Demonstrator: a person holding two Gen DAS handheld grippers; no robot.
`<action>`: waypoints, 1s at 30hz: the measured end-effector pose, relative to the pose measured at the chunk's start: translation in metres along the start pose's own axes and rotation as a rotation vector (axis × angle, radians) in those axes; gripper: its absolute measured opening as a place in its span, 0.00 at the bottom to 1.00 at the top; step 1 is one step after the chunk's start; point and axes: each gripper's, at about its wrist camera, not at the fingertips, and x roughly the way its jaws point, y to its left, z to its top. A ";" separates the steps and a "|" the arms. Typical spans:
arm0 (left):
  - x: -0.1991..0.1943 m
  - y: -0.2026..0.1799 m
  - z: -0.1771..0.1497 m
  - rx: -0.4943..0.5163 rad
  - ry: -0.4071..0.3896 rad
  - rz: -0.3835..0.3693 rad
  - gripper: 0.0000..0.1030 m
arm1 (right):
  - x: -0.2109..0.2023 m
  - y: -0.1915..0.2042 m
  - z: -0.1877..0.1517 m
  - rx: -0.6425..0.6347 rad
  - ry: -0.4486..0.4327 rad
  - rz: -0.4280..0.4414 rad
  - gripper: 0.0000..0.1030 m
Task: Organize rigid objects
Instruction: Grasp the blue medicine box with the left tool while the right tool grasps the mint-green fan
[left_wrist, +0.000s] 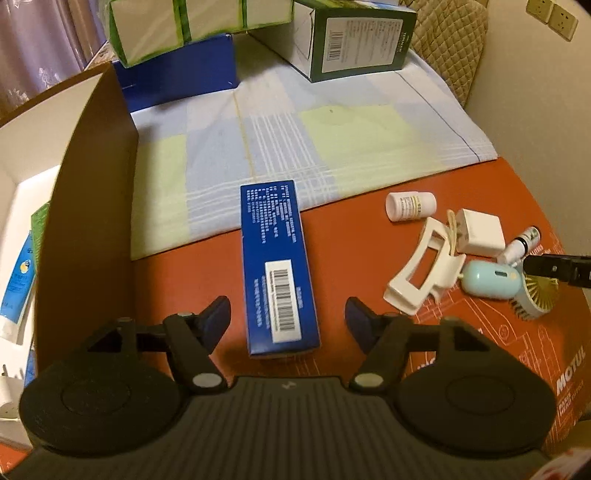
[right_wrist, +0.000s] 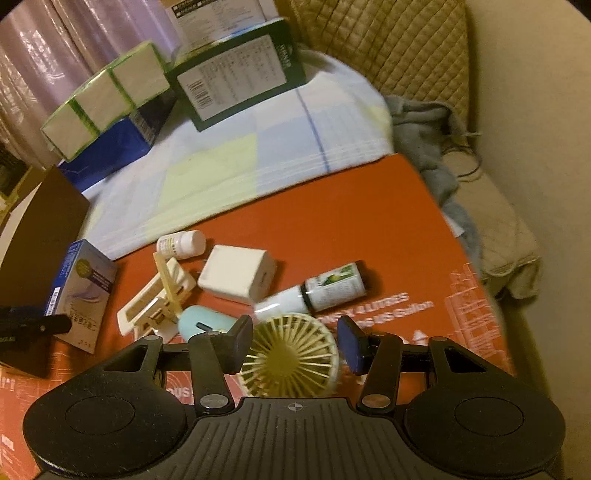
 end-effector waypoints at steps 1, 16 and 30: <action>0.002 -0.001 0.000 0.001 -0.002 -0.002 0.57 | 0.002 0.001 0.000 0.000 -0.005 0.009 0.47; -0.012 0.003 -0.033 -0.017 0.029 0.011 0.33 | 0.012 0.050 -0.027 -0.257 0.118 0.147 0.48; -0.034 -0.007 -0.072 -0.028 0.052 0.003 0.33 | 0.020 0.088 -0.053 -0.484 0.162 0.104 0.57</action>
